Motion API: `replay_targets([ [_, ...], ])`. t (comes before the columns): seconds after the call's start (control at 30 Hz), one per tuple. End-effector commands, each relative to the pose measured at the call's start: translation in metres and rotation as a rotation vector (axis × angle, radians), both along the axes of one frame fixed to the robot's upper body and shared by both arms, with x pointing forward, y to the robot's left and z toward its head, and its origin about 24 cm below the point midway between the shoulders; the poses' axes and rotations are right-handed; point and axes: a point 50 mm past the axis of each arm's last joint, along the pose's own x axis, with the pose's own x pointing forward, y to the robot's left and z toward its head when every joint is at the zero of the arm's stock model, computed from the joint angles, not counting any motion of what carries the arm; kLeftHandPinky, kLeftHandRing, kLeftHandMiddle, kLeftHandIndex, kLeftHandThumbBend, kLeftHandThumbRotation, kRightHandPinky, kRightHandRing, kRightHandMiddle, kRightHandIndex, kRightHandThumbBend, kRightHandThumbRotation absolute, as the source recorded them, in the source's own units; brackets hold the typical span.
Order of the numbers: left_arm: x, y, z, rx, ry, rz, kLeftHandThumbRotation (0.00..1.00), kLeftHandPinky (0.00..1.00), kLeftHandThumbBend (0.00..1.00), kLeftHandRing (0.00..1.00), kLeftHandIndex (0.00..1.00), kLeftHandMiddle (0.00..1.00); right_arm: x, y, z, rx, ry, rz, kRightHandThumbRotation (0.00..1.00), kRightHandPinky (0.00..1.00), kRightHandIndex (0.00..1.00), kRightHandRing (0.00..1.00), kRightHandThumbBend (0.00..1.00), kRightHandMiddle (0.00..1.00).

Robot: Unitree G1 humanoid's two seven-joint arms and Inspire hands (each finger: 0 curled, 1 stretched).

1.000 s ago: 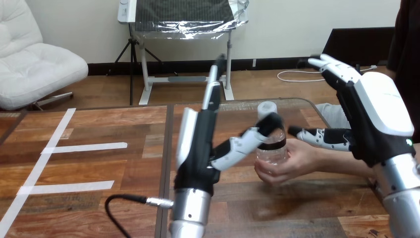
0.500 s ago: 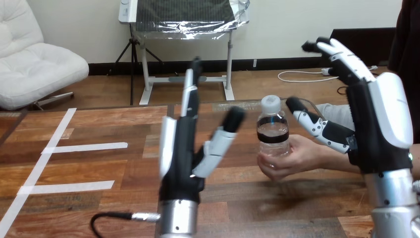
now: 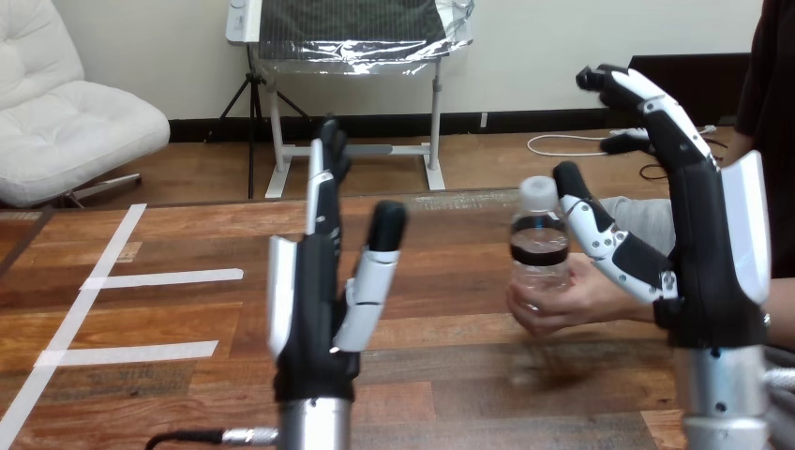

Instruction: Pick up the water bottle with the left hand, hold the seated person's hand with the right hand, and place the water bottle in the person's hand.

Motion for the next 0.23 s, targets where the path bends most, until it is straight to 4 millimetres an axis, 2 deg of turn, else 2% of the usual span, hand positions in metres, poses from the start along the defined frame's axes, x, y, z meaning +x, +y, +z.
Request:
replay_targets([
  [0.0,-0.0029,0.0044,0.0153,-0.03,-0.077,0.018,1.0,0.99,0.55,0.95,1.0,0.97,-0.0001,0.0068,0.0039,0.069,-0.034,0.067,0.29,0.6,0.76,0.77,0.22,0.82],
  [0.2,-0.0096,0.011,0.0119,-0.048,-0.053,0.034,1.0,0.98,0.53,0.94,0.99,0.97,-0.0012,0.01,-0.0016,0.095,-0.036,0.114,0.24,0.61,0.75,0.77,0.2,0.82],
])
